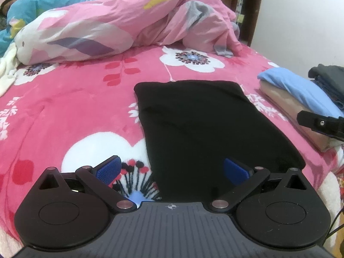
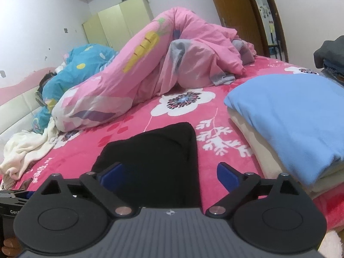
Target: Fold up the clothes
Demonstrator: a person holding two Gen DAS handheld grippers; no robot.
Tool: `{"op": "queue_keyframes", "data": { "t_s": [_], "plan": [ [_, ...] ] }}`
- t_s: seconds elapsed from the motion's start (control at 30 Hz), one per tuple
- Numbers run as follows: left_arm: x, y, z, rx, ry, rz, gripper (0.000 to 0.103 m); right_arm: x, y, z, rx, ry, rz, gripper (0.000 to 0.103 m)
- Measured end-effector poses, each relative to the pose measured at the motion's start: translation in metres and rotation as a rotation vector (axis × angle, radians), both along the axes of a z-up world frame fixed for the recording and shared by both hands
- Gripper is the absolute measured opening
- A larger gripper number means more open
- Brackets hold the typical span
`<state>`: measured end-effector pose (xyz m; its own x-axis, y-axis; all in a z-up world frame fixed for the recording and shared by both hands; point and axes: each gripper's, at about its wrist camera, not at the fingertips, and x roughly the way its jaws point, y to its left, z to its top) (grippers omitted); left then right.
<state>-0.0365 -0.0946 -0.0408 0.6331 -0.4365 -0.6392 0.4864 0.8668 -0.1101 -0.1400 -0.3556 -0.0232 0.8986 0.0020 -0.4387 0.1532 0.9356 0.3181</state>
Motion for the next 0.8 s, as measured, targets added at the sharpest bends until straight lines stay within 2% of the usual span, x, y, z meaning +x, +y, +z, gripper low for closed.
{"op": "queue_keyframes", "data": {
  "t_s": [0.27,0.47,0.8],
  "plan": [
    [-0.015,0.006,0.002,-0.036,-0.025,-0.015,0.103,-0.013,0.003,0.004,0.015,-0.044,0.002,0.103],
    [-0.017,0.013,0.001,-0.068,0.0,0.002,0.103,-0.023,0.007,0.008,0.012,-0.074,0.0,0.103],
    [-0.024,0.022,-0.004,-0.067,0.005,0.016,0.103,-0.033,0.01,0.013,0.008,-0.101,-0.029,0.103]
  ]
}}
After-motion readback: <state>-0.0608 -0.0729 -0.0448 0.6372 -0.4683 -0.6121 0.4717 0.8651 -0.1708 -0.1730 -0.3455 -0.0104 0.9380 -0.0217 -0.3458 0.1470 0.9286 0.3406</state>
